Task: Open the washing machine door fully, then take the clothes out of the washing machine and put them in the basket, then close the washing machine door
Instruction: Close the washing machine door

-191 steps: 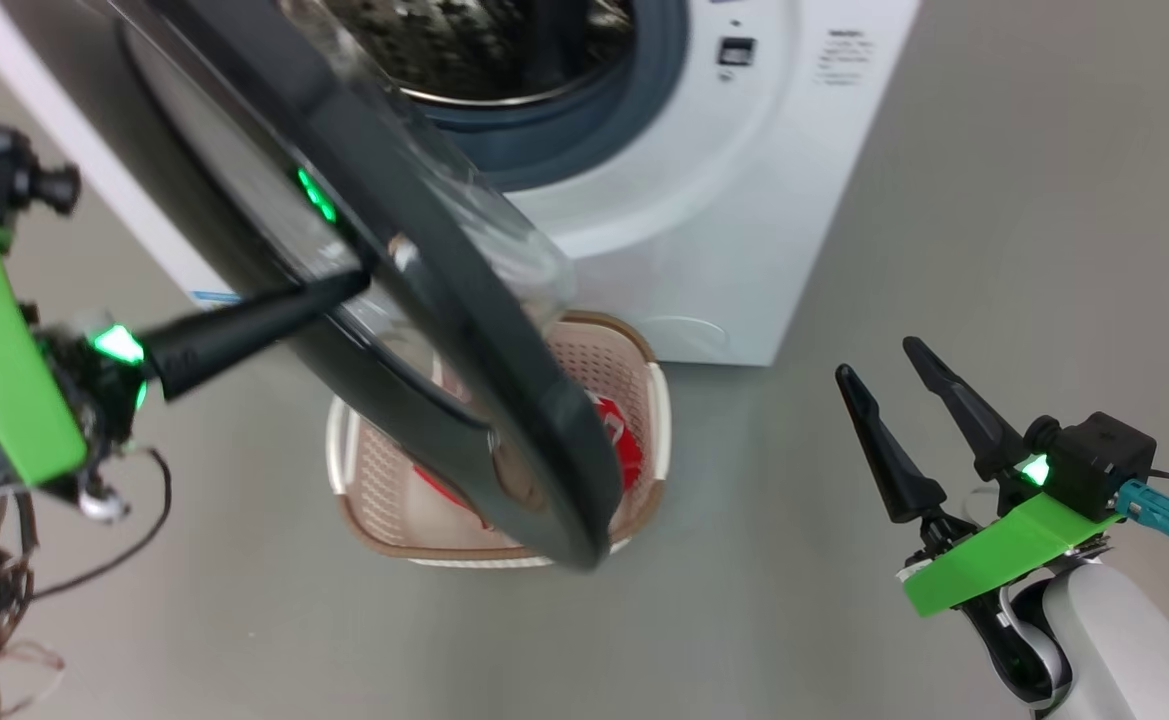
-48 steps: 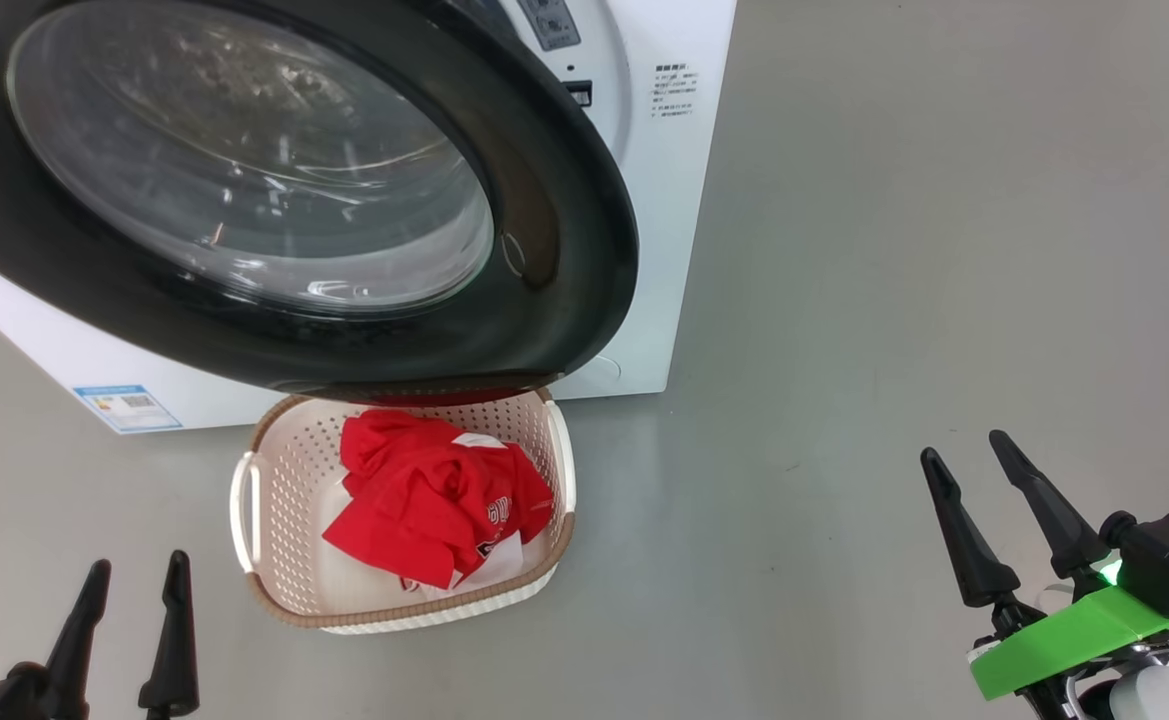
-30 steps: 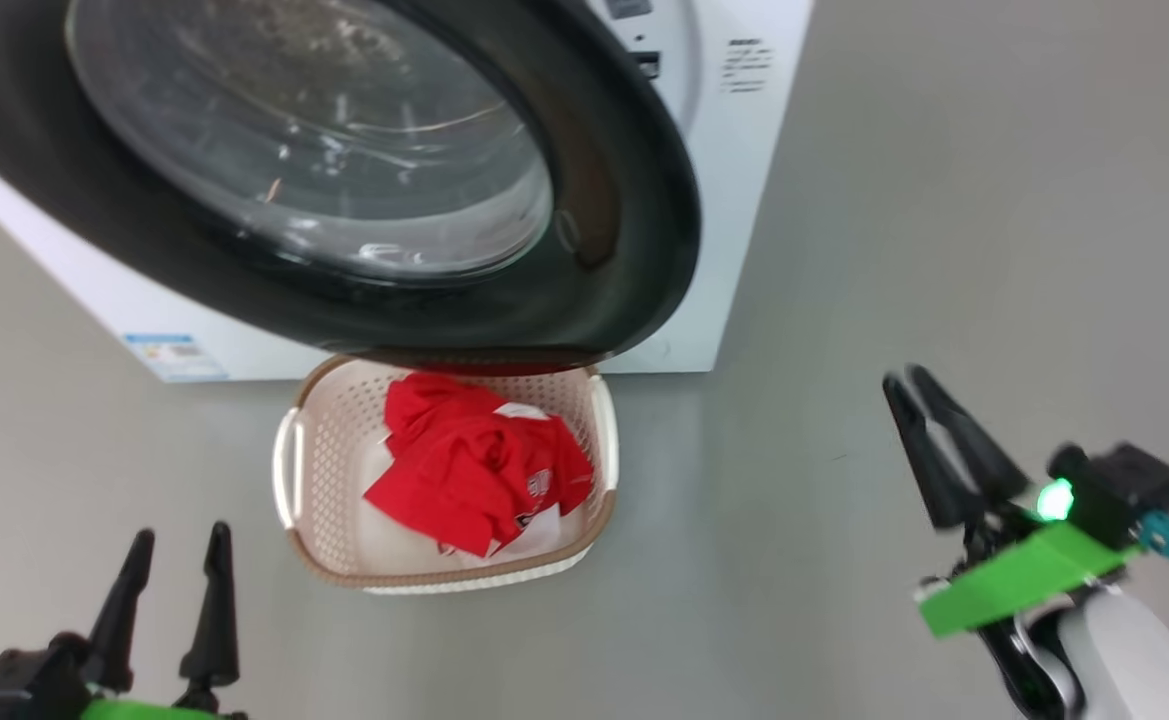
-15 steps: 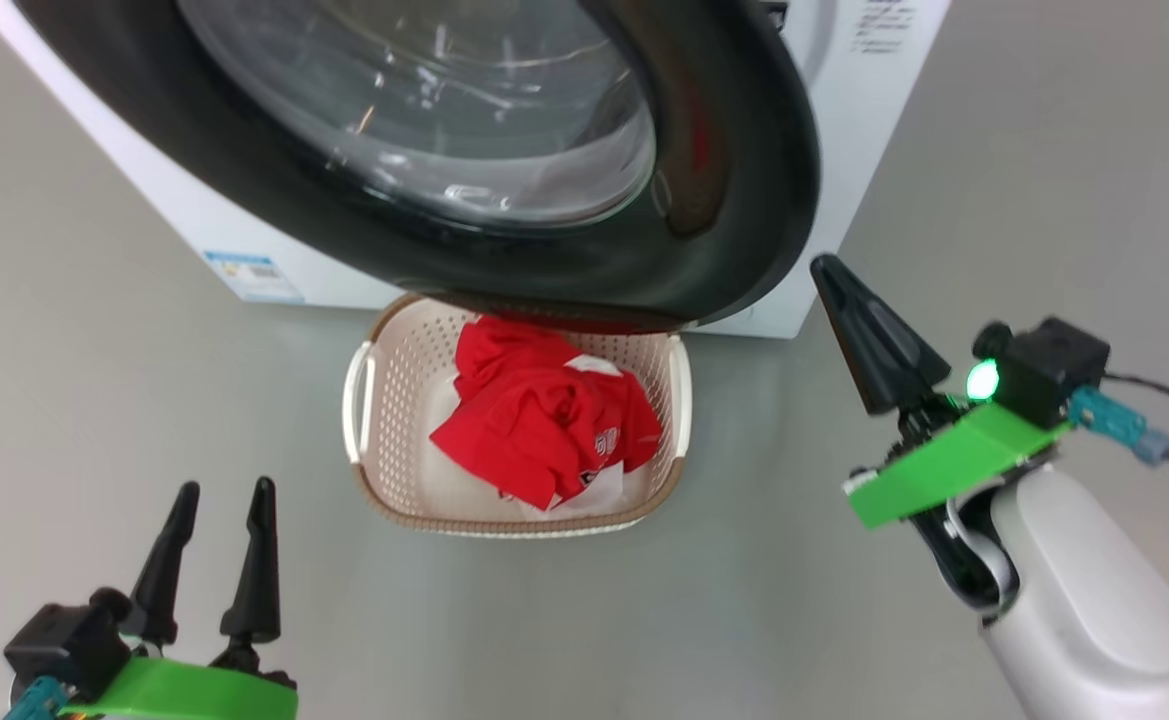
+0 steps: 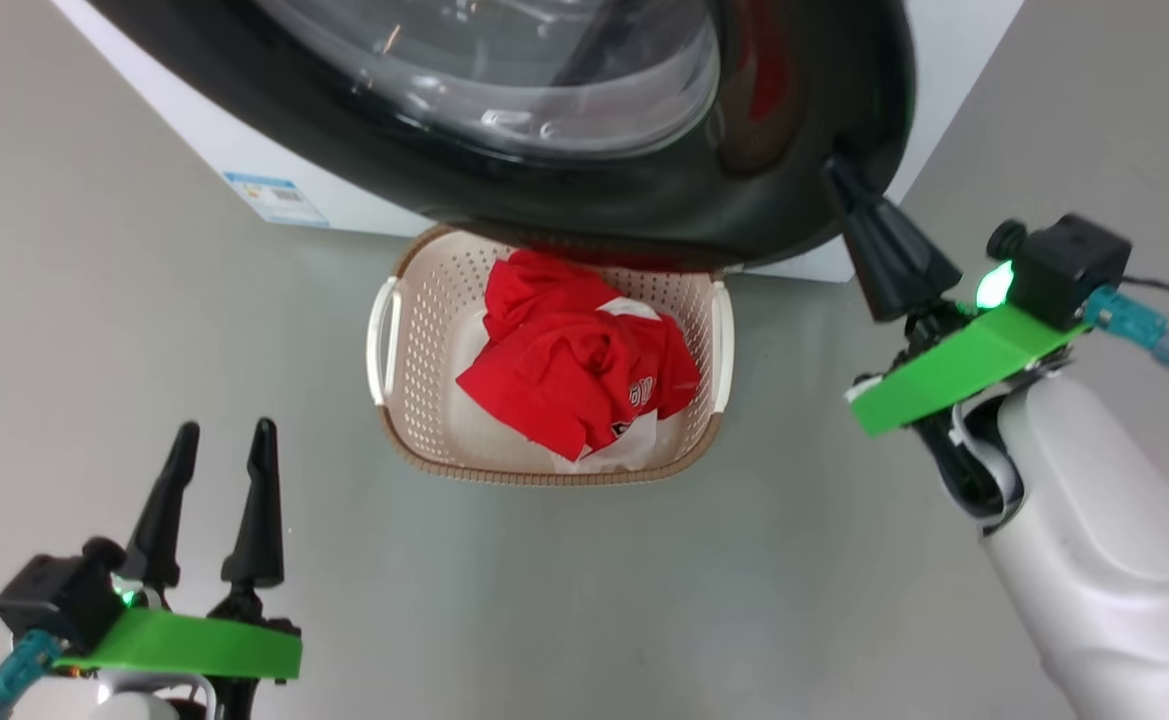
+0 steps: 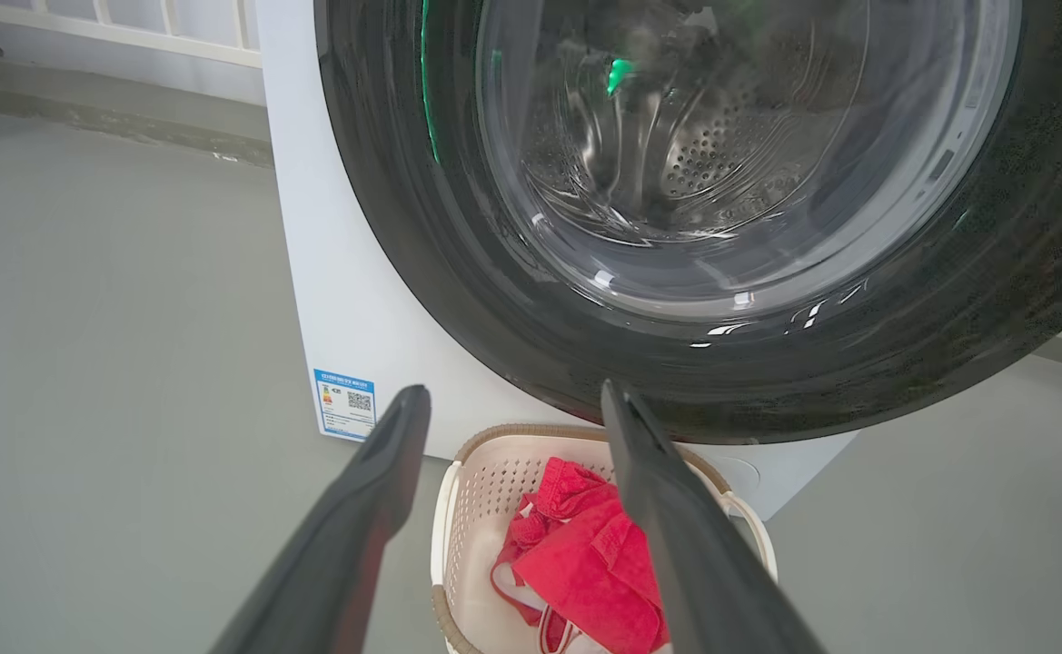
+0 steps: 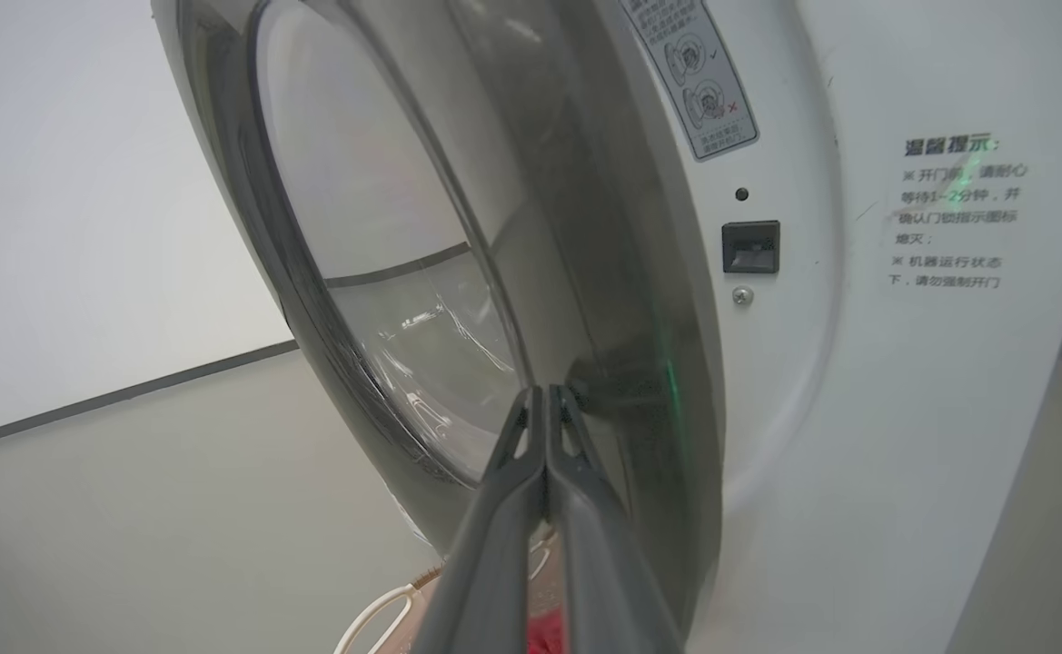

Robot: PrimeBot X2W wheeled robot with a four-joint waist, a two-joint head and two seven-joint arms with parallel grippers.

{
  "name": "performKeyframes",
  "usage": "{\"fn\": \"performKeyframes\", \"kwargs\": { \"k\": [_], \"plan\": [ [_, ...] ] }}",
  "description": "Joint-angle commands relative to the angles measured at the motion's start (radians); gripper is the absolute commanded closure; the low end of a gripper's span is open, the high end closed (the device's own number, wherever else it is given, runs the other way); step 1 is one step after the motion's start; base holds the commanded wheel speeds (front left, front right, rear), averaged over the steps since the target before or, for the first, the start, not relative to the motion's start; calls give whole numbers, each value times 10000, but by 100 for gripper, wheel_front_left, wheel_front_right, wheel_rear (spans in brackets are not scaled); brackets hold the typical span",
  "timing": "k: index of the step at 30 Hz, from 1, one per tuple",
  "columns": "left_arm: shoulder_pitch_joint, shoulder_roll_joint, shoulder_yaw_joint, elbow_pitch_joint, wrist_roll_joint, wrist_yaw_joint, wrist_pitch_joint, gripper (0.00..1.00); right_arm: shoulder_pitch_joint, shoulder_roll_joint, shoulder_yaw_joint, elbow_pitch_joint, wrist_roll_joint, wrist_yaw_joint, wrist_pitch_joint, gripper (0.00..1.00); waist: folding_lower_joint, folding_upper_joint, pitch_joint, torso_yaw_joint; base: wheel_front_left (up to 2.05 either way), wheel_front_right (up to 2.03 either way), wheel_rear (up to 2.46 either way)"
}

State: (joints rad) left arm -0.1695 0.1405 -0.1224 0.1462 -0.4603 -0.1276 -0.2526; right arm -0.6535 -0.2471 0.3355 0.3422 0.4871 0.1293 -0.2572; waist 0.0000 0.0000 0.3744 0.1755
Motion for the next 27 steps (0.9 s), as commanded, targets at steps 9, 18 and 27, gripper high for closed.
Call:
{"fn": "performKeyframes", "kwargs": {
  "k": [9, 18, 27],
  "plan": [
    [-628, 196, 291, -442, -40, -31, -91, 0, -1288, 163, -578, 132, 60, 14, -46, 100, 0, 0, 624, 176, 0, 0, 0],
    [-1003, 183, 165, -544, -100, -31, -91, 0, -2402, 234, -1509, 518, -98, 14, -46, 100, 0, 0, 1095, 359, 0, 0, 0],
    [-1089, 206, 140, -430, -96, -31, -91, 0, -2243, 345, -1303, 510, -339, 14, -46, 96, 0, 0, 1028, 363, 0, 0, 0]
  ]
}}
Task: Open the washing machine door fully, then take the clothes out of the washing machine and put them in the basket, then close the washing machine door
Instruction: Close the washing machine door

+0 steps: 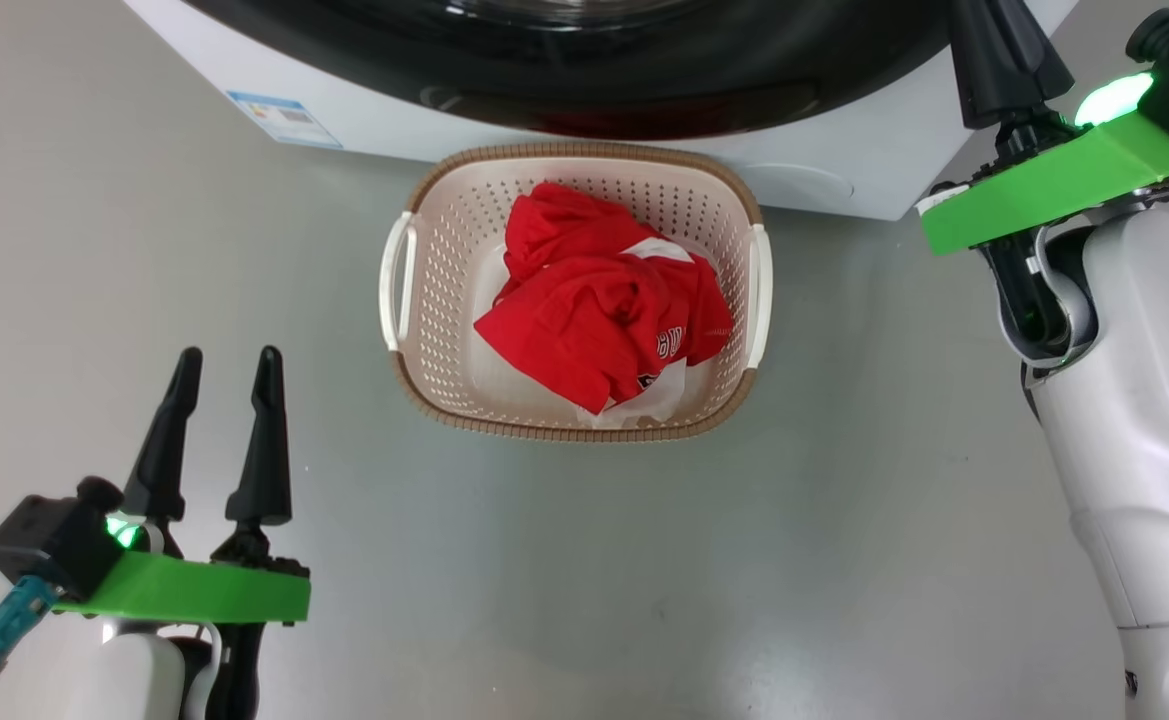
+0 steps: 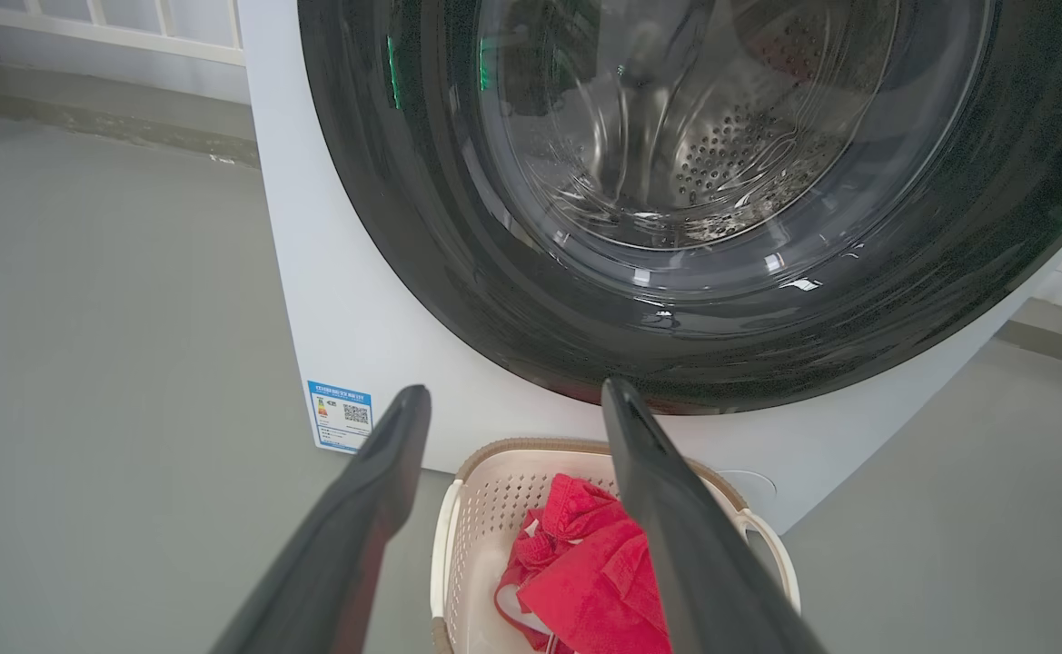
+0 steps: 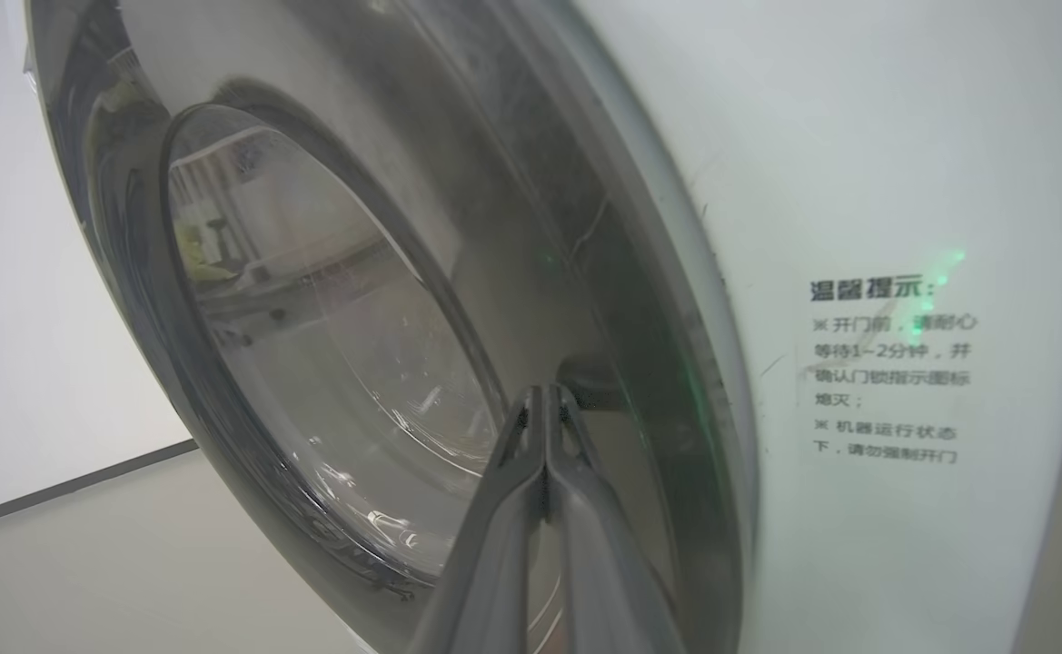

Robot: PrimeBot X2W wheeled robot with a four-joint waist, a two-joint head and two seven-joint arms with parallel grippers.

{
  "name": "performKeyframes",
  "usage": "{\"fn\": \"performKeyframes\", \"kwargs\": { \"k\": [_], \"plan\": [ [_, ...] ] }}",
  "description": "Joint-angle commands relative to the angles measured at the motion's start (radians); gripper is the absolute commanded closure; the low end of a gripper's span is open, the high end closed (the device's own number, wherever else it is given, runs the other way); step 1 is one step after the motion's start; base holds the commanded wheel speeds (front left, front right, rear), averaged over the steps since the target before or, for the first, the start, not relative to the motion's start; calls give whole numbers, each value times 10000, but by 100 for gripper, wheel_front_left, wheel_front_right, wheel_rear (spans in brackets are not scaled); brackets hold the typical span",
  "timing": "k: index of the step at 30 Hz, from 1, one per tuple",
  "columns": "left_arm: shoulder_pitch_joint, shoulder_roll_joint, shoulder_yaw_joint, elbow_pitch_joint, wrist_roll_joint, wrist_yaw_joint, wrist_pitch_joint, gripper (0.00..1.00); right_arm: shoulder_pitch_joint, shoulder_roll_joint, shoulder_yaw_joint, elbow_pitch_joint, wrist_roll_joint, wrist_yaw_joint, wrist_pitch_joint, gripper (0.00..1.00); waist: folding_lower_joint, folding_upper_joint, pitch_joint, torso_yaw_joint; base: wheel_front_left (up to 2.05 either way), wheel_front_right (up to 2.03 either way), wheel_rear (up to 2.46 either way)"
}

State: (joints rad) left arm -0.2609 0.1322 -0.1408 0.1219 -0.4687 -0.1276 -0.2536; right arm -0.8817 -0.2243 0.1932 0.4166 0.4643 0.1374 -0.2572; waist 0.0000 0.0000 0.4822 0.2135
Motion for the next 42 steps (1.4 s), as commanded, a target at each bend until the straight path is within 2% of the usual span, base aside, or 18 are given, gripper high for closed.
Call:
{"fn": "performKeyframes", "kwargs": {
  "k": [1, 3, 5, 6, 7, 8, 28, 42],
  "plan": [
    [-160, 296, 327, -155, -8, -31, -82, 0, 184, 120, 185, -241, -130, -67, -46, 92, 0, 0, -116, -34, 0, 0, 0],
    [-125, 322, 331, -94, -4, -31, -82, 0, 482, 99, 296, -253, -131, -67, -46, 84, 0, 0, -255, -76, 0, 0, 0],
    [-64, 362, 345, -27, -3, -31, -82, 0, 809, 77, 417, -263, -117, -67, -46, 64, 0, 0, -417, -145, 0, 0, 0],
    [-27, 384, 357, 10, -3, -31, -82, 0, 985, 72, 454, -272, -103, -67, -46, 50, 0, 0, -502, -186, 0, 0, 0],
    [14, 407, 373, 48, -3, -31, -82, 0, 1167, 63, 497, -273, -92, -67, -46, 13, 0, 0, -591, -234, 0, 0, 0],
    [60, 430, 386, 86, -1, -31, -82, 0, 1356, 56, 525, -282, -79, -67, -46, 0, 0, 0, -692, -283, 0, 0, 0],
    [1099, 1130, 546, 592, 71, -31, -82, 0, 4556, -276, 450, -811, 60, -67, -46, 0, 0, 0, -2388, -1585, 0, 0, 0],
    [1900, 1216, 941, 590, 165, -31, -82, 0, 6131, -637, 170, -1027, 132, -67, -46, 0, 0, 0, -3204, -2445, 0, 0, 0]
  ]
}}
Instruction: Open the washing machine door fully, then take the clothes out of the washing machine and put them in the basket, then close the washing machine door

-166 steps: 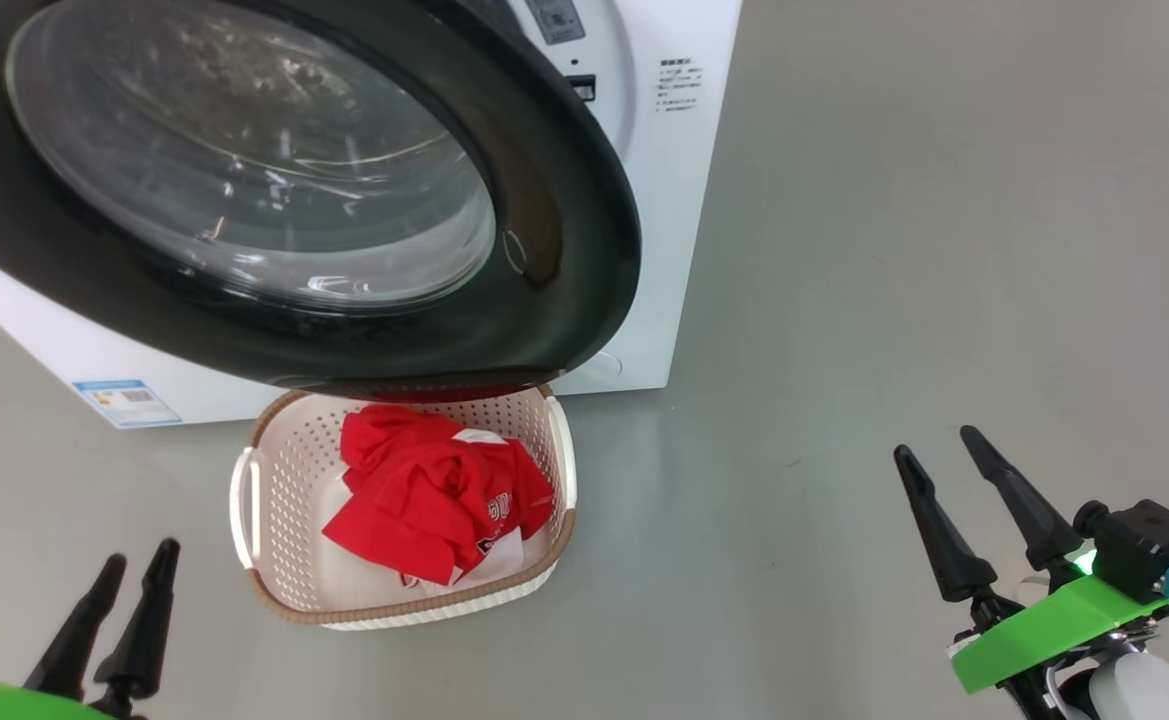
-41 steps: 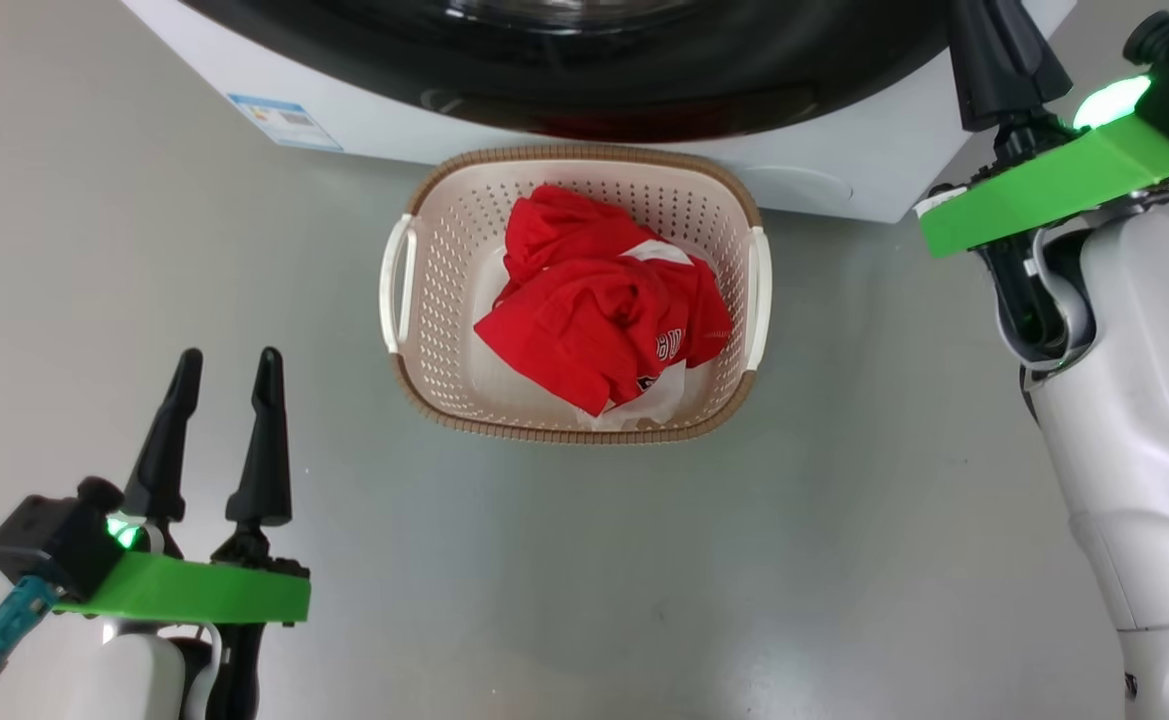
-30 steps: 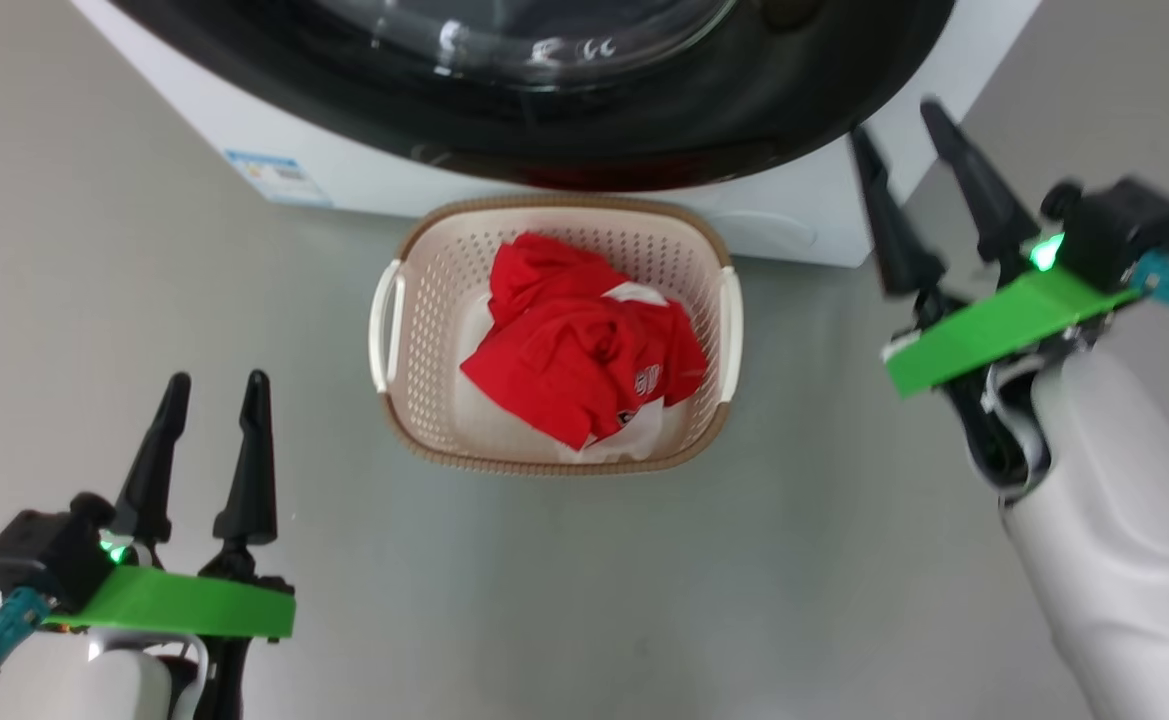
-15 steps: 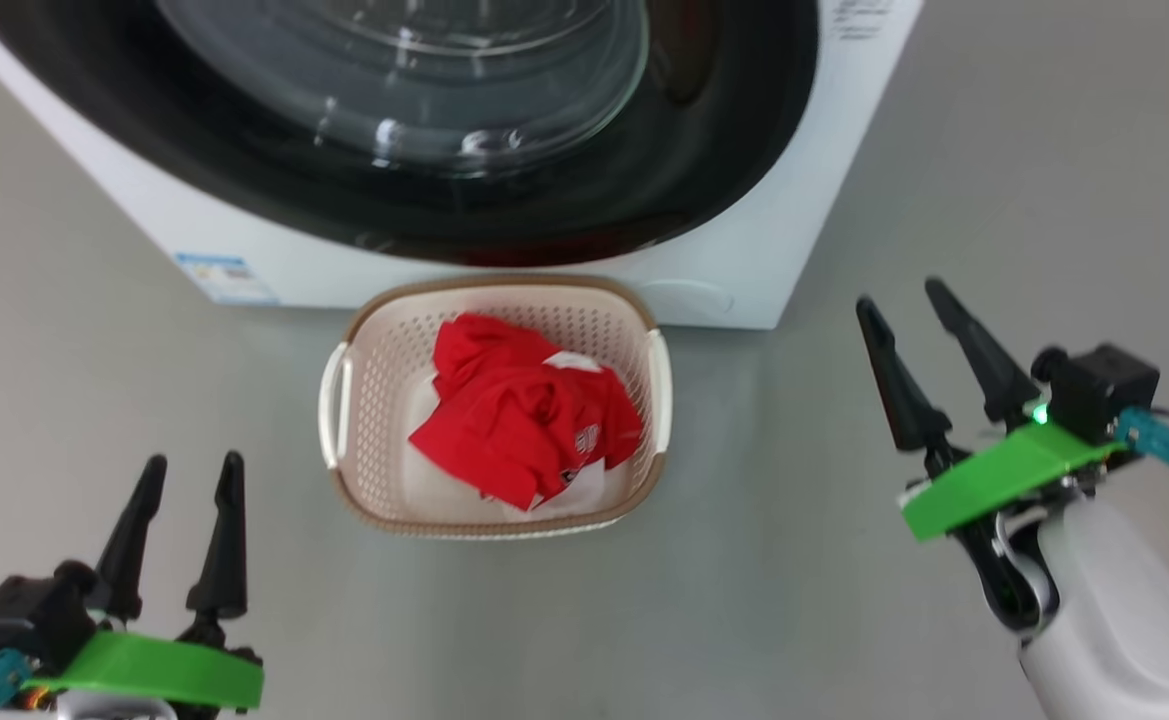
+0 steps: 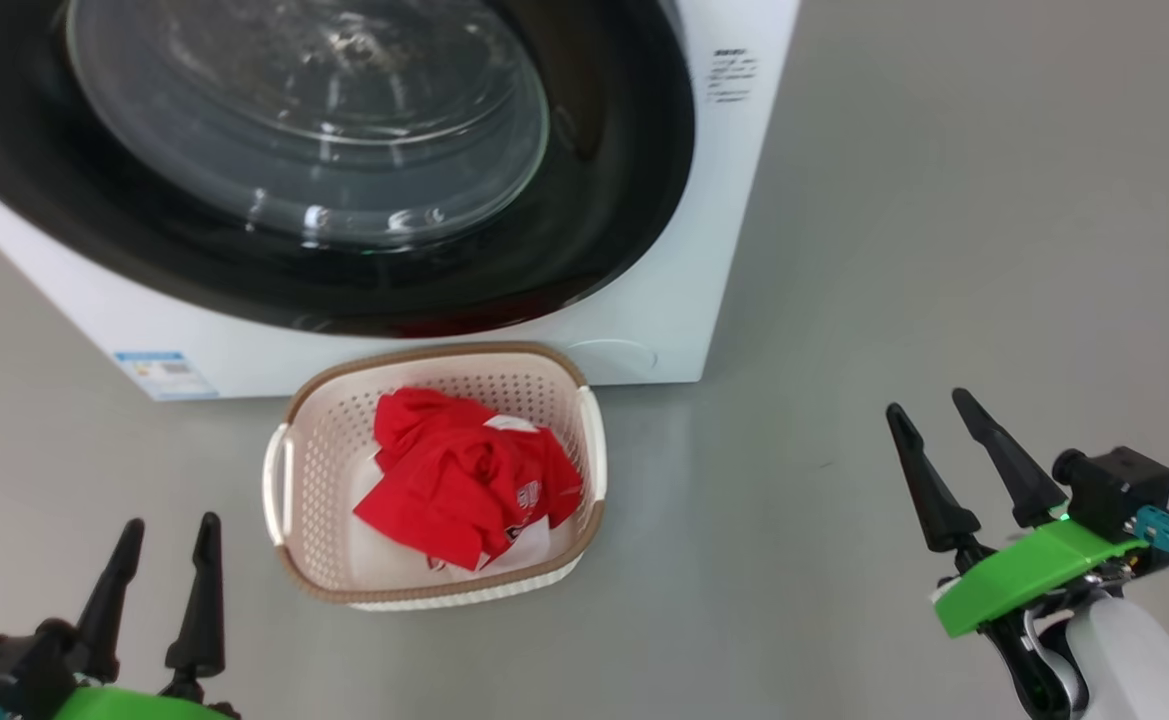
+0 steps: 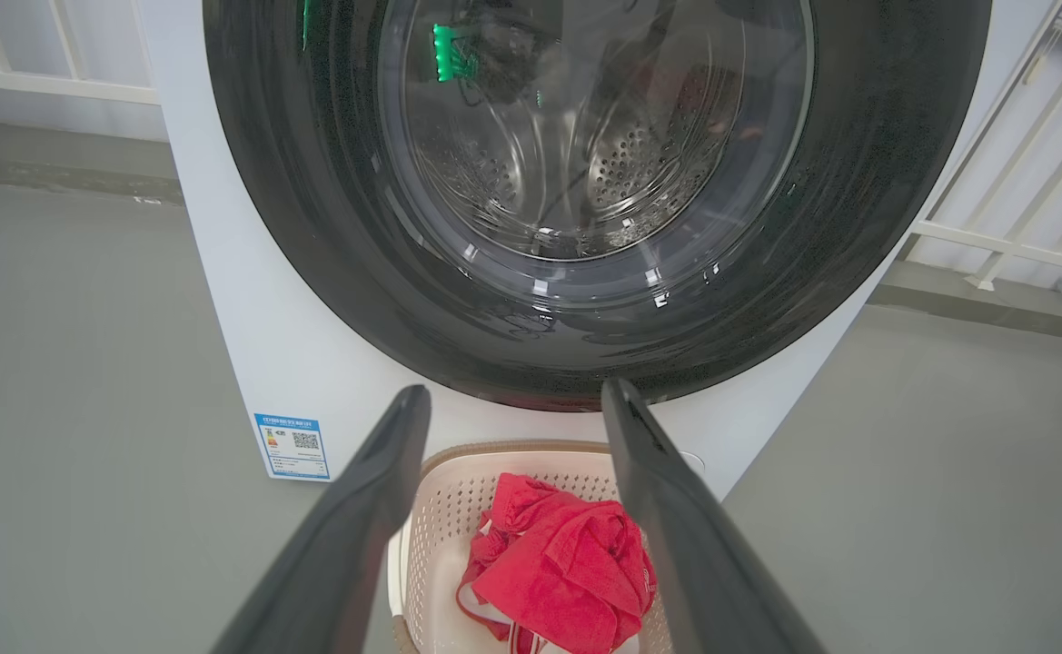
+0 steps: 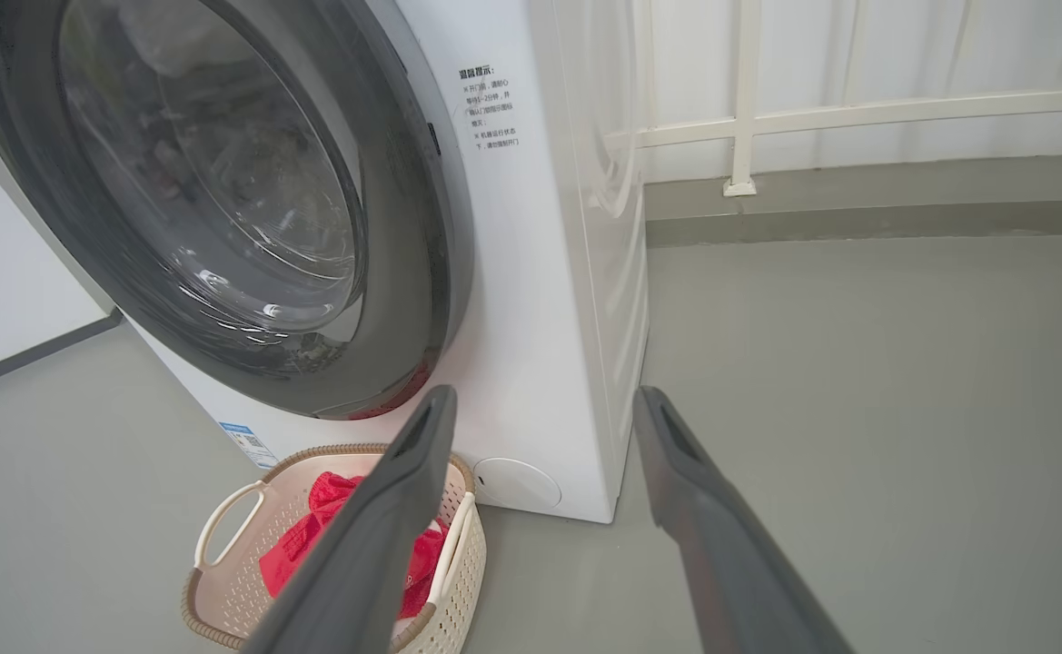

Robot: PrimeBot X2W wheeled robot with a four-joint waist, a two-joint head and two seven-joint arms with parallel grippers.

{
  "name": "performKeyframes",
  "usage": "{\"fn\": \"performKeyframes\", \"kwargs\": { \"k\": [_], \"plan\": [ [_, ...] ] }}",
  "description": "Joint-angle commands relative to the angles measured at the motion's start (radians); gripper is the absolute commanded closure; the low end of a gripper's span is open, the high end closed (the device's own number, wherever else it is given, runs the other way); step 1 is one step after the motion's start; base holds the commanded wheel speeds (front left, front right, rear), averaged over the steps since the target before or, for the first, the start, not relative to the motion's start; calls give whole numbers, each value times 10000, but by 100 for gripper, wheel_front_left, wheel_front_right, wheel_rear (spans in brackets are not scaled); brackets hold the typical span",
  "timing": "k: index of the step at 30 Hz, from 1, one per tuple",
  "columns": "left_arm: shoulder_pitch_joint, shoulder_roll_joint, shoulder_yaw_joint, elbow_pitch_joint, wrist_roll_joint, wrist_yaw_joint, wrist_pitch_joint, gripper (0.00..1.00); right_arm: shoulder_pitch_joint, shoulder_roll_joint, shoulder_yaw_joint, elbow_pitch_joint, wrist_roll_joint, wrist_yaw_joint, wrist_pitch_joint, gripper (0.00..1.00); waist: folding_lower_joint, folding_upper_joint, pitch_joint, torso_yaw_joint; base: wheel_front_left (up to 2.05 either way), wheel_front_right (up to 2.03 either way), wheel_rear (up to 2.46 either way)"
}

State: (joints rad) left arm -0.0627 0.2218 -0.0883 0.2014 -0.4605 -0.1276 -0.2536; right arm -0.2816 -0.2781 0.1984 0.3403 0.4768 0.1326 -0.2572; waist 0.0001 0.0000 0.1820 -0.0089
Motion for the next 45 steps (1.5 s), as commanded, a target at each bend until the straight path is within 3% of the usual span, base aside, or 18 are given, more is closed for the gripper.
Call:
{"fn": "performKeyframes", "kwargs": {
  "k": [1, 18, 40, 41, 45],
  "plan": [
    [-28, 329, 457, -215, 89, -31, -82, 0, 202, -116, 83, -278, 2, -19, -46, 0, -1, 0, -235, -278, 0, 0, 0],
    [493, 333, 812, -326, 295, -31, -82, 0, 1305, -374, -572, -528, -64, -19, -46, 0, -1, 0, -555, -760, 0, 0, 0],
    [462, 330, 844, -404, 203, -31, -82, 0, 1360, -285, -735, -705, -195, -19, -46, 0, -1, 0, -480, -777, 0, 0, 0],
    [593, 47, 470, -133, 262, 0, 0, 100, 1376, -141, -863, -440, -88, 0, 0, 100, 0, 0, -480, -778, 0, 0, 0],
    [631, -286, 349, 259, 241, 2, 67, 100, 1449, 155, -768, -13, -58, 0, 18, 100, 0, 0, -482, -777, 0, 0, 0]
  ]
}}
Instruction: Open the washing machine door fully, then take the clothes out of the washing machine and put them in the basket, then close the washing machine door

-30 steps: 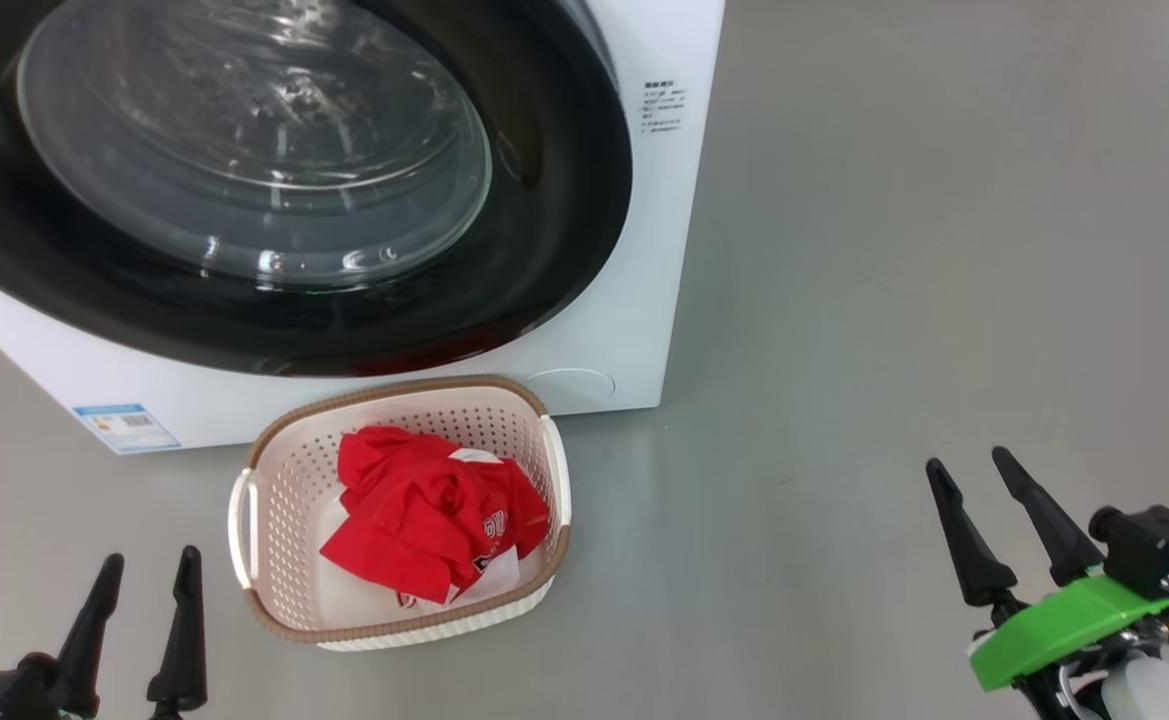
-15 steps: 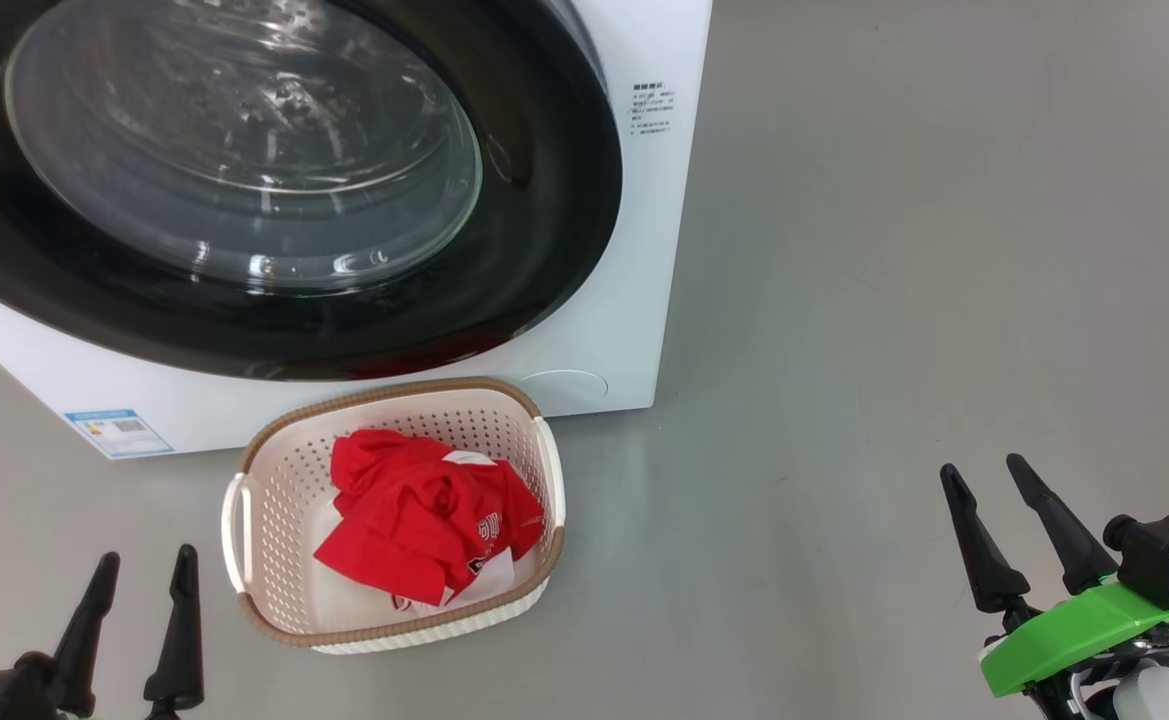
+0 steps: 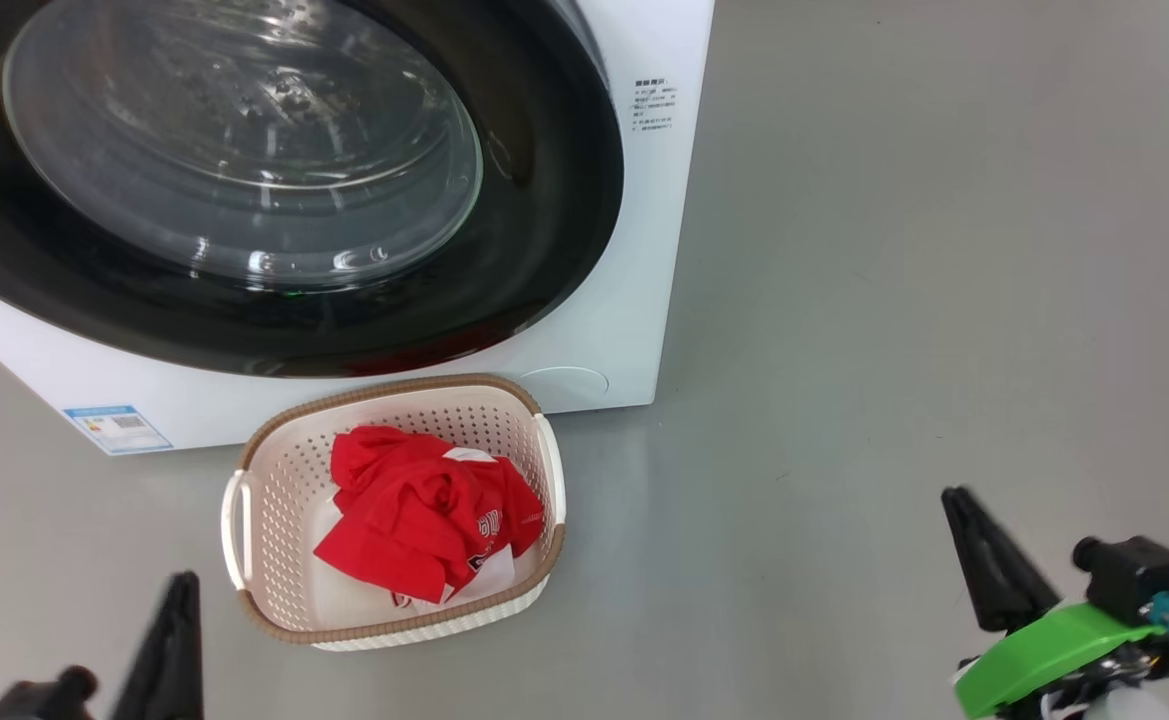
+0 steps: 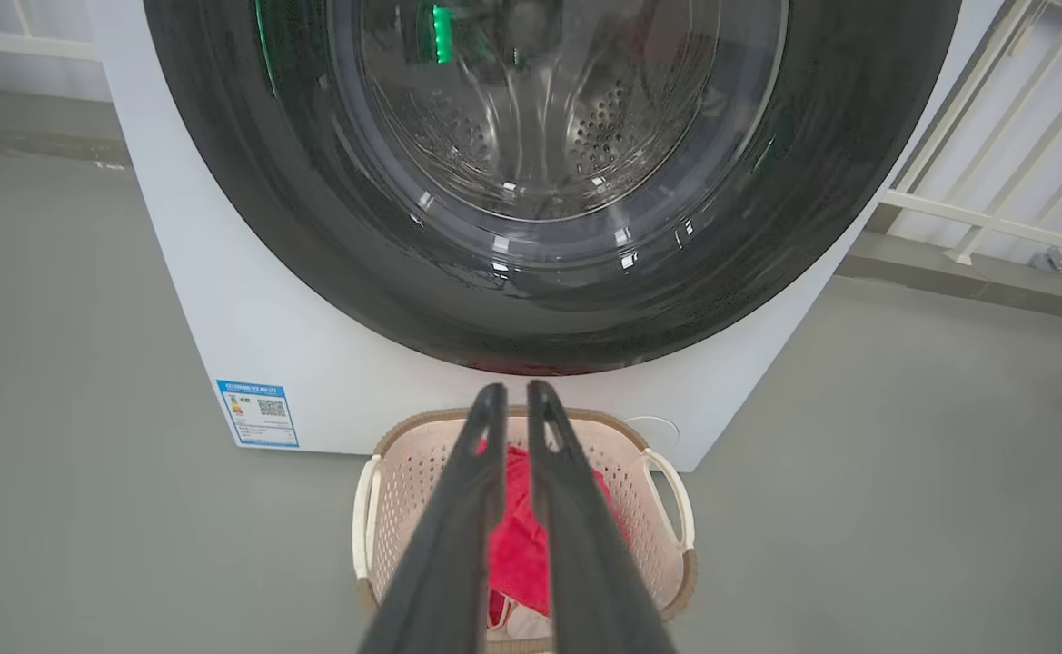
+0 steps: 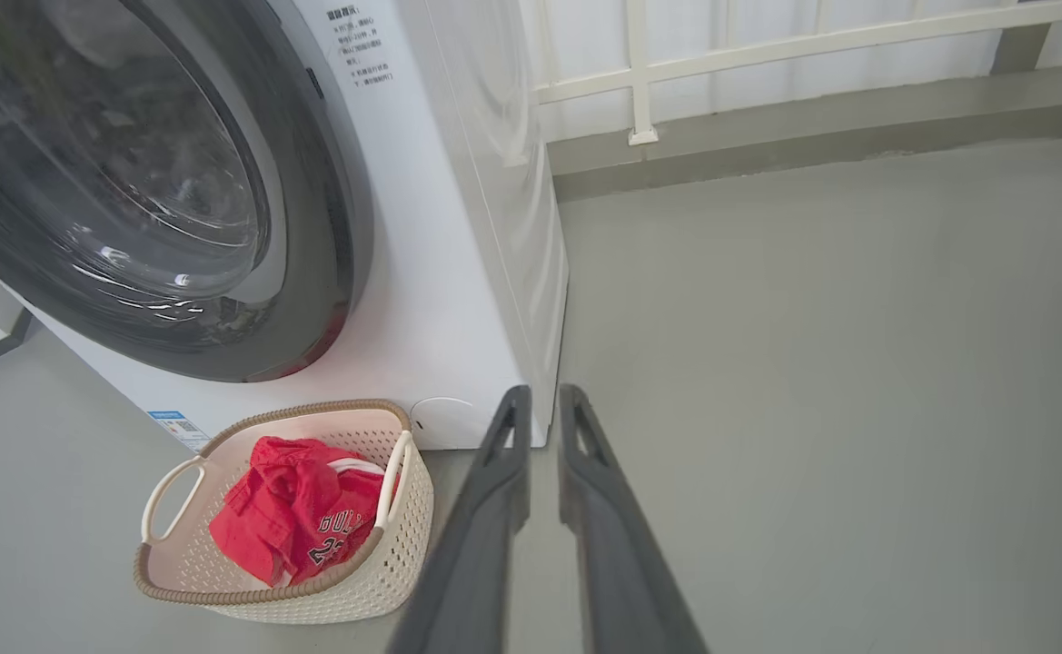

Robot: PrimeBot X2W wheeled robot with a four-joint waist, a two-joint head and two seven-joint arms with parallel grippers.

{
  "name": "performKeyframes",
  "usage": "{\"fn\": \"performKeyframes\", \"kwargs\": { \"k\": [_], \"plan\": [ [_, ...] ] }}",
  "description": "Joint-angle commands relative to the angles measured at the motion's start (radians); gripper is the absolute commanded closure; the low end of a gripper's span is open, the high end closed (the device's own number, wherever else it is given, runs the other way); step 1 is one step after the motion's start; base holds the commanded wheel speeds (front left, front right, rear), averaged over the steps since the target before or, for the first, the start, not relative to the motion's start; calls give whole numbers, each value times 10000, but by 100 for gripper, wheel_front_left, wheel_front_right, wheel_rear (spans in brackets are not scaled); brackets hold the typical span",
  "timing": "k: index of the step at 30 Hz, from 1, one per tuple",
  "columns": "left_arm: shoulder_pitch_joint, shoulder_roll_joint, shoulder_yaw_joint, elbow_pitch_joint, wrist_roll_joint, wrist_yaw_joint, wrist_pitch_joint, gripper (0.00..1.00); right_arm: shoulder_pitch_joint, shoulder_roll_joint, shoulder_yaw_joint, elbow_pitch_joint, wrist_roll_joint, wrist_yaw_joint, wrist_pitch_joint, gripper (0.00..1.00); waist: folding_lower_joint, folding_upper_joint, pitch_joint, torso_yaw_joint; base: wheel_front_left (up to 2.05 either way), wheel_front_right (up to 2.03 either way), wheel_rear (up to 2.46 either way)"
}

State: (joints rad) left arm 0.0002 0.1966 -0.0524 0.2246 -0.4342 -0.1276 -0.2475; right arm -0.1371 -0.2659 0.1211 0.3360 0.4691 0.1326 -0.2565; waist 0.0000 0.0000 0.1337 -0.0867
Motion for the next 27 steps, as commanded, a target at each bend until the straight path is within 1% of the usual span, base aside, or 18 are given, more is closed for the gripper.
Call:
{"fn": "performKeyframes", "kwargs": {
  "k": [1, 5, 8, 13, 27],
  "plan": [
    [12, -150, -57, 143, -21, 2, 14, 100, 21, 138, 21, 154, 20, 0, 13, 100, 1, 0, 0, 0, 0, 0, 0],
    [22, -239, -52, 155, -351, 1, 94, 100, 67, 243, -9, 151, 338, -1, 98, 100, 5, 0, -22, 16, 0, 0, 0],
    [9, -260, -29, 148, -644, 5, 173, 100, 92, 277, -56, 119, 625, -1, 173, 100, 23, 0, -88, 44, 0, 0, 0],
    [-50, -294, 16, 175, -1131, 11, 298, 100, 93, 337, -127, 97, 1102, -2, 302, 100, 2, 0, -125, 80, 0, 0, 0],
    [-193, -387, 149, 231, -2390, -1, 634, 100, 104, 504, -326, -7, 2325, -4, 646, 100, 1, 0, -257, 170, 0, 0, 0]
  ]
}}
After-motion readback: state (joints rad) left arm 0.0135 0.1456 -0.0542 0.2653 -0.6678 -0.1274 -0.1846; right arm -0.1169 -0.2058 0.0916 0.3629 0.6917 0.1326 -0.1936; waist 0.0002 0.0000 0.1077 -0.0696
